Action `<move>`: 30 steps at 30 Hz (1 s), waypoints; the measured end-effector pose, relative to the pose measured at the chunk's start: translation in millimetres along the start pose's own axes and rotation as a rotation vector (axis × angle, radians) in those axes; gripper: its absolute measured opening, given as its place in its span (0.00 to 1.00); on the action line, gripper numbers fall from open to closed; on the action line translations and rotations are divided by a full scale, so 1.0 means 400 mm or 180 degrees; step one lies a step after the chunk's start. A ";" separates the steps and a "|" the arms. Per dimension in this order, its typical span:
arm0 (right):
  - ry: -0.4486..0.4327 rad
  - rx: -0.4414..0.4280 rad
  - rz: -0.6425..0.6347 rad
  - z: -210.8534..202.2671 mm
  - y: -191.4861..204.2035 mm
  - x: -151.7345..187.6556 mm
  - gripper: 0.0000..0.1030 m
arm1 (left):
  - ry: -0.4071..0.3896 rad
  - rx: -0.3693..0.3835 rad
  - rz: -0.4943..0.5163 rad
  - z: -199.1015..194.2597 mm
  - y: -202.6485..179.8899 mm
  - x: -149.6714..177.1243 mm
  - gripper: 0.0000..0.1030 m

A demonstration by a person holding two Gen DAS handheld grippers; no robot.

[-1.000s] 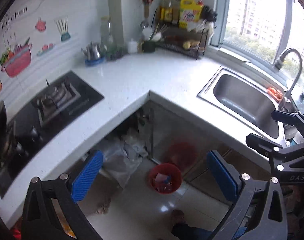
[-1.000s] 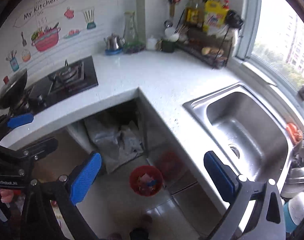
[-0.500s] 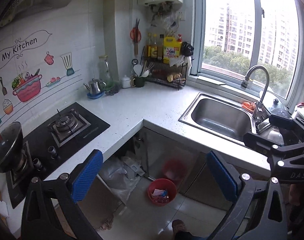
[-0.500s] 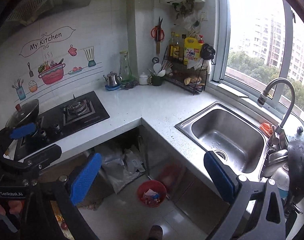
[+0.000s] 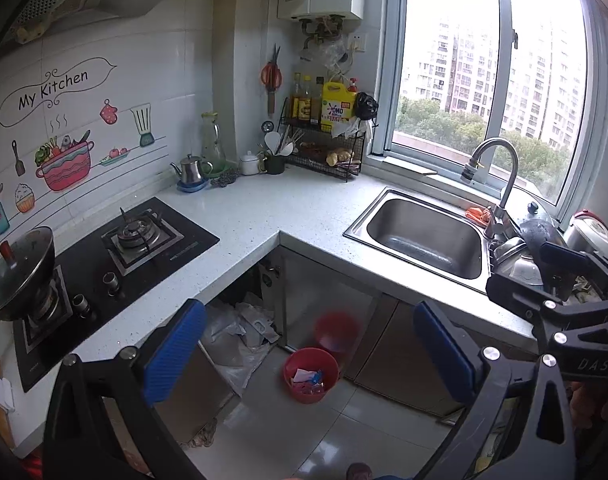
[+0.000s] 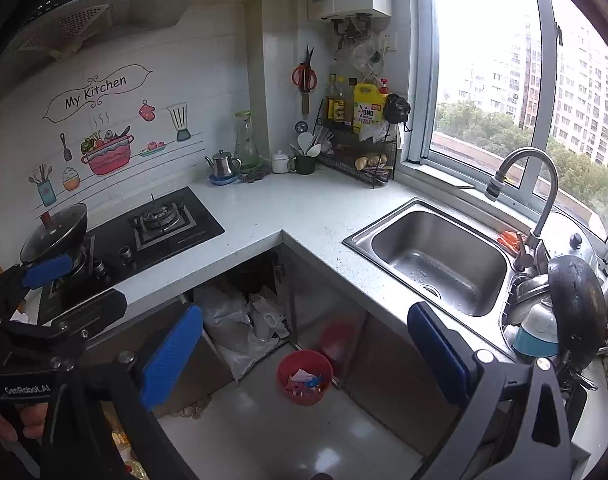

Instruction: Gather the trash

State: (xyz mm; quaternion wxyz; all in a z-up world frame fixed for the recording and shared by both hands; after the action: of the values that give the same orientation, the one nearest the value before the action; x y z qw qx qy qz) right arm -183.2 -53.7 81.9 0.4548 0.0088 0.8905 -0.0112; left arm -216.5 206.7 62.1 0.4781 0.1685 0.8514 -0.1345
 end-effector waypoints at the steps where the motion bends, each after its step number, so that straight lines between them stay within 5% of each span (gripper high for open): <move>1: 0.0001 -0.0010 -0.0004 0.001 0.000 -0.002 1.00 | -0.0014 -0.0028 0.0016 -0.001 -0.003 -0.001 1.00; 30: 0.0052 -0.0017 -0.0087 -0.032 0.028 0.019 0.99 | -0.0017 -0.0132 0.0074 -0.030 -0.027 0.018 1.00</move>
State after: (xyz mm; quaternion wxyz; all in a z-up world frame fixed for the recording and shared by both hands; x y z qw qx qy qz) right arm -197.8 -42.2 83.1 0.4473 -0.0045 0.8943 -0.0150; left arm -233.8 202.6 62.7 0.4853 0.1680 0.8508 -0.1116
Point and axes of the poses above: each gripper's, at about its wrist camera, not at the fingertips, and z roughly the way its jaws point, y to its left, x to its underside, the point moved 2 cm from there along z, roughly the way its jaws point, and after that the axes turned 5 degrees about -y, right-handed, at the moved point
